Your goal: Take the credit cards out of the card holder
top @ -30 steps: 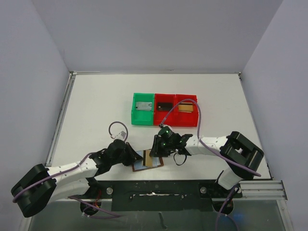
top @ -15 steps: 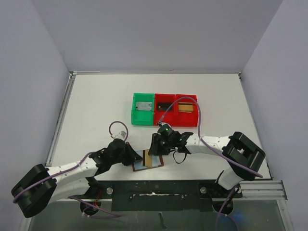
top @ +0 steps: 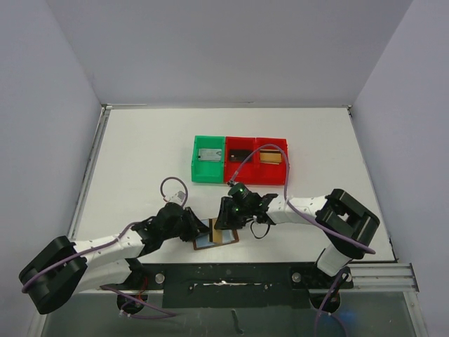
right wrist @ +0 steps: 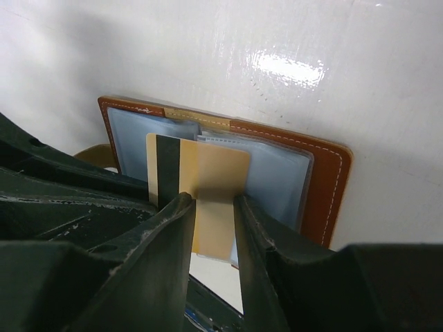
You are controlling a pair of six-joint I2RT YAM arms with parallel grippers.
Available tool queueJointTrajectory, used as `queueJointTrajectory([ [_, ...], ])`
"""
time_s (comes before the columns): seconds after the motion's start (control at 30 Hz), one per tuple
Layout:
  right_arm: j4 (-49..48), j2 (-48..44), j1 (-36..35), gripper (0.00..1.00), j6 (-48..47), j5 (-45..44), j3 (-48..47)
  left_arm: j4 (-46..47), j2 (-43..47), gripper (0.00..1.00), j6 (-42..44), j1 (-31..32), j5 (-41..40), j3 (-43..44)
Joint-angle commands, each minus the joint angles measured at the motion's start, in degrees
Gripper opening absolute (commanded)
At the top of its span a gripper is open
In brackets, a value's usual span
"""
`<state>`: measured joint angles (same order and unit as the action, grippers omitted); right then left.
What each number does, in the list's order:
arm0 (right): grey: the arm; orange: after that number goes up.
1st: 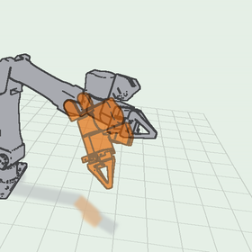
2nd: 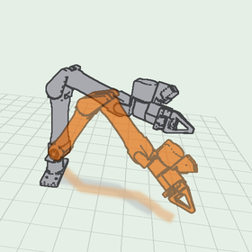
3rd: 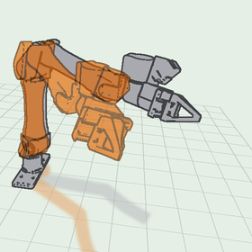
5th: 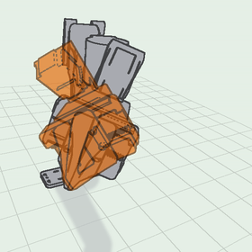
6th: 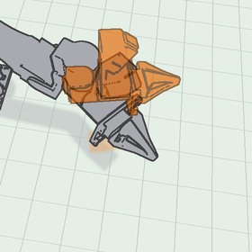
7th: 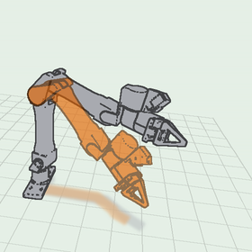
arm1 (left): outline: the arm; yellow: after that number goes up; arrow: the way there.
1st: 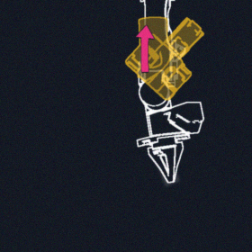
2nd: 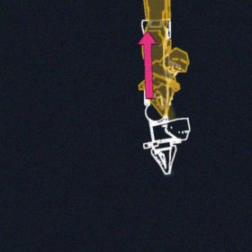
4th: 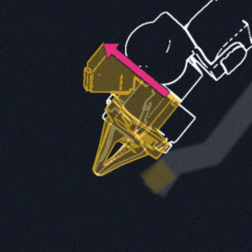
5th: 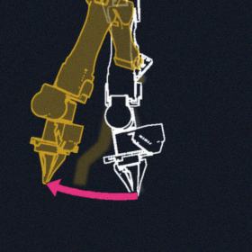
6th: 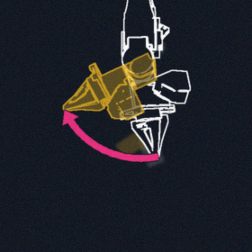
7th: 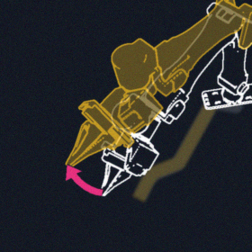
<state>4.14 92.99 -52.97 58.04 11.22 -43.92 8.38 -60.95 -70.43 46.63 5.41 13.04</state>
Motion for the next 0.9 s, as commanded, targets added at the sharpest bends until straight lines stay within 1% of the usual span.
queueJointTrajectory([
  [0.0,0.5,0.6,-0.4,0.32,1.3,-1.5,2.4,8.2,-1.4,0.17,-2.2,-0.4,2.1,-1.6],
  [0.13,-0.1,0.8,-0.3,0.31,1.4,-1.1,2.8,11.9,-3.2,0.18,-3.6,-0.4,3.0,-2.7],
  [0.27,-0.5,0.7,-0.3,0.30,1.0,-1.0,2.8,12.5,-4.1,0.18,-3.6,-0.4,3.3,-2.2],
  [0.37,0.0,-0.1,-0.2,0.30,0.5,-1.8,2.5,12.1,-4.0,0.09,-3.4,-0.4,3.2,-1.8],
  [0.47,2.3,-1.3,-0.3,0.30,-0.5,-3.7,1.4,8.7,-2.4,0.00,-2.9,-0.4,2.0,-1.2],
  [0.7,4.1,-4.3,-0.4,0.31,-3.5,-5.8,-1.4,-3.4,5.8,0.00,-0.7,-0.5,-2.8,1.3],
  [0.87,3.1,-5.9,-0.9,0.31,-4.6,-4.8,-2.8,-6.6,8.6,0.00,-0.1,-0.7,-3.6,1.8],
])
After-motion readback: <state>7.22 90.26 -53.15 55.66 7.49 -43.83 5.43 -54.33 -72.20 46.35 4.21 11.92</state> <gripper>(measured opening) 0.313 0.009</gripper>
